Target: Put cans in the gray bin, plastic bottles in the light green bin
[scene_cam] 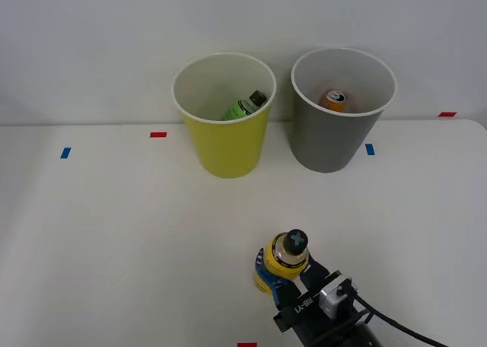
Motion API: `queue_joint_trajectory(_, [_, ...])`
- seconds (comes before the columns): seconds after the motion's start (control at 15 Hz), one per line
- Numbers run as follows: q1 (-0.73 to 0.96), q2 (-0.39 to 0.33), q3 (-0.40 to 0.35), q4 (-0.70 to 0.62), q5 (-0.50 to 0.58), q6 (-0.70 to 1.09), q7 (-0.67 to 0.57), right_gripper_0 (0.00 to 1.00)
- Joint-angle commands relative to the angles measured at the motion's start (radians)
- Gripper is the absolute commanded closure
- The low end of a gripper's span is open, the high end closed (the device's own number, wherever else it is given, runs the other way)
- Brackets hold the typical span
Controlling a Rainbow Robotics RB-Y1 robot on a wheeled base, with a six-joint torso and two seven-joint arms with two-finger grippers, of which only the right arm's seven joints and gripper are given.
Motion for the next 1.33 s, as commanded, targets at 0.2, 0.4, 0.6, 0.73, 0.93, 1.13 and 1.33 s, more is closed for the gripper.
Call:
queue_joint_trajectory(0.2, [0.097,-0.023,0.003,-0.117,-0.015,0.002,0.003,1.00])
queue_joint_trajectory(0.4, [0.145,-0.058,0.029,-0.234,-0.056,0.004,-0.003,1.00])
queue_joint_trajectory(0.6, [0.155,-0.080,0.050,-0.321,-0.115,0.010,0.001,1.00])
queue_joint_trajectory(0.73, [0.148,-0.089,0.054,-0.387,-0.142,0.056,0.004,1.00])
queue_joint_trajectory(0.93, [0.132,-0.081,0.060,-0.541,-0.170,0.222,-0.003,1.00])
queue_joint_trajectory(1.13, [-0.003,-0.011,0.052,-0.587,-0.205,0.378,-0.016,1.00])
queue_joint_trajectory(1.33, [-0.177,0.075,0.006,-0.587,-0.211,0.562,-0.026,1.00])
